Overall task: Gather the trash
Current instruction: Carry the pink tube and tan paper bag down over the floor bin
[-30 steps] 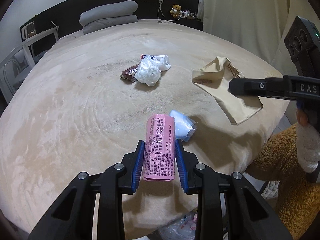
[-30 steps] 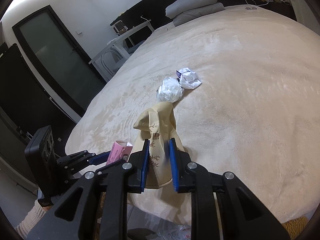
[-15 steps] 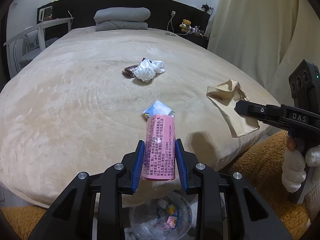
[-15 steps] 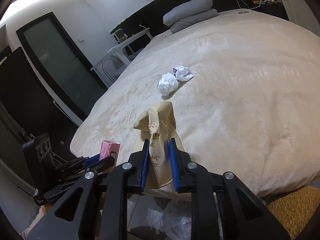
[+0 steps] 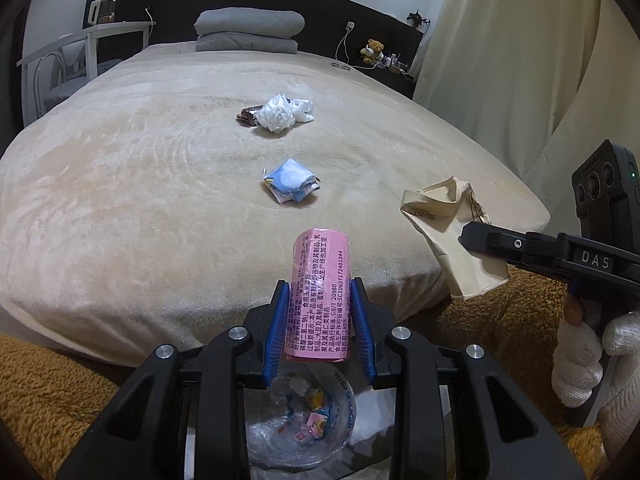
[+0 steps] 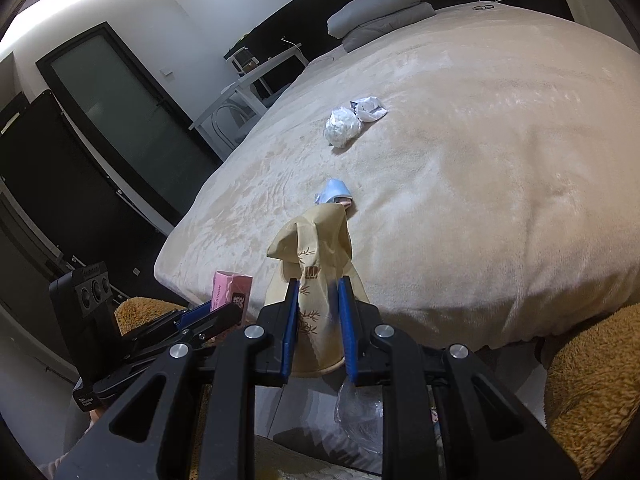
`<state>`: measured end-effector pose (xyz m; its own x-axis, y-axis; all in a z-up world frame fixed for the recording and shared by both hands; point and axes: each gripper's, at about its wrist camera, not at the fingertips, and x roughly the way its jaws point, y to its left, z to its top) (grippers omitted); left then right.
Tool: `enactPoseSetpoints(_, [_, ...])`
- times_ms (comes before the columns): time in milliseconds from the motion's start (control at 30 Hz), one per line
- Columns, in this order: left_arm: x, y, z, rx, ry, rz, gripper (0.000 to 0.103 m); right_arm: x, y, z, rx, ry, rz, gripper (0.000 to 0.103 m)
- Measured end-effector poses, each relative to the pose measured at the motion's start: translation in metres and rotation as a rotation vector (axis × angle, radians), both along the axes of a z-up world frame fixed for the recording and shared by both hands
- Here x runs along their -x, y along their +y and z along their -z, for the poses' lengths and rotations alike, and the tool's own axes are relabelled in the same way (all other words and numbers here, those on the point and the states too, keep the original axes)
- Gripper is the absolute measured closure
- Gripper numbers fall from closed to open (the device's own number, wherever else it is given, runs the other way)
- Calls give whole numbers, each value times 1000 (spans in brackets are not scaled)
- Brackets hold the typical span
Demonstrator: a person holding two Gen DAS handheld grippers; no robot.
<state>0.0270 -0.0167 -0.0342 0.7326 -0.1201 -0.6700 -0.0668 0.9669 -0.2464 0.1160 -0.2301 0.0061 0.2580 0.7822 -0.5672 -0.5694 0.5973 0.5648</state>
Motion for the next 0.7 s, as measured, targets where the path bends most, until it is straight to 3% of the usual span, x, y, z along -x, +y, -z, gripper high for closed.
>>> enactPoseSetpoints(333, [17,-6,20,50,66,-46,73,16,6,27,82,93,-30,82])
enactPoseSetpoints(700, [11,-8,55,92,225,-38,73,22,24,59,200,191,-77,82])
